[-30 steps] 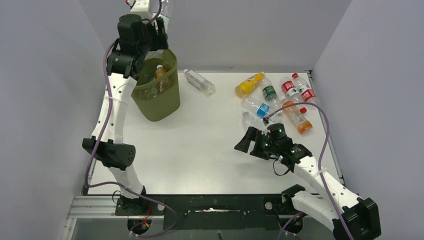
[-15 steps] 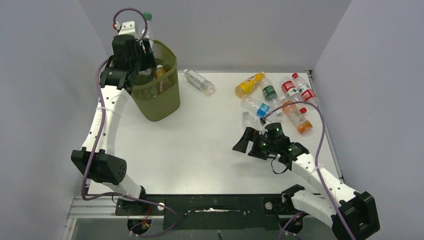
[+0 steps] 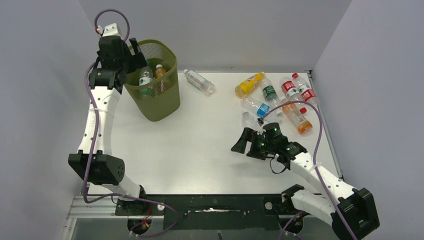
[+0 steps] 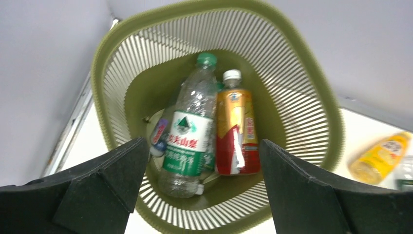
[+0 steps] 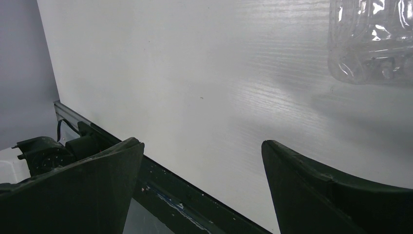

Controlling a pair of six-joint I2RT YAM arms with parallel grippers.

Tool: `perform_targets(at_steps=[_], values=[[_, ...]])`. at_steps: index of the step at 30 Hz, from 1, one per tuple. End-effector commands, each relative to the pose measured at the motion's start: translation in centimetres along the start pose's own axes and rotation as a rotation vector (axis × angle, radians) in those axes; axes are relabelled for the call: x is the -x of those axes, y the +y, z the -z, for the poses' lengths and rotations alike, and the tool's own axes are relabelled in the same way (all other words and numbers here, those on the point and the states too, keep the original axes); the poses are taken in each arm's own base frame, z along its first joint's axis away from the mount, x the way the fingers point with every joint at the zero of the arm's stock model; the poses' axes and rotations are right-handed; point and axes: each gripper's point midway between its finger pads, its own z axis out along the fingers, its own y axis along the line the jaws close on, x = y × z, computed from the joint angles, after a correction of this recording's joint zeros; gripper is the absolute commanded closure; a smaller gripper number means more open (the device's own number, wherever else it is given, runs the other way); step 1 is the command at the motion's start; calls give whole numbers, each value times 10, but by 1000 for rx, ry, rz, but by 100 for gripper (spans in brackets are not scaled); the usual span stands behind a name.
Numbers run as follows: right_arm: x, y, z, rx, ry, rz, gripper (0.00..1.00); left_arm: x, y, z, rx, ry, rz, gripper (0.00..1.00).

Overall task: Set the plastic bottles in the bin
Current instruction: Place the plastic bottle in the trash bin, then pick up the plastic bottle at the center of the board.

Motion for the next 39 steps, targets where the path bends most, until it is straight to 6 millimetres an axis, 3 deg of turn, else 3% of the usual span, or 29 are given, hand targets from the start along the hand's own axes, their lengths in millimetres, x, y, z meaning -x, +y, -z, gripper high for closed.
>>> perform_targets(at_steps=[1, 5, 9, 12, 16, 18, 24, 33, 39], values=[[11, 18, 0, 57, -40, 30, 2, 61, -35, 38, -170, -136, 89, 15], [11, 21, -1, 56, -35, 34, 2, 79, -78, 58, -341, -150, 133, 15], [11, 25, -2, 54, -36, 36, 2, 87, -137, 87, -494, -166, 142, 15], [11, 27, -3, 53, -35, 38, 2, 80, -194, 108, -641, -146, 156, 15], [11, 31, -2, 47, -42, 44, 2, 48, -258, 123, -729, -91, 136, 15], [9, 32, 0, 37, -46, 47, 2, 22, -284, 119, -745, -39, 123, 12], [3, 30, 10, 24, -62, 42, 2, -55, -318, 69, -725, 170, 147, 11], [-7, 20, 22, 7, -76, 34, 2, -155, -340, -8, -592, 286, 111, 11], [-8, 21, 24, 15, -78, 42, 2, -197, -362, -44, -513, 278, 134, 11]])
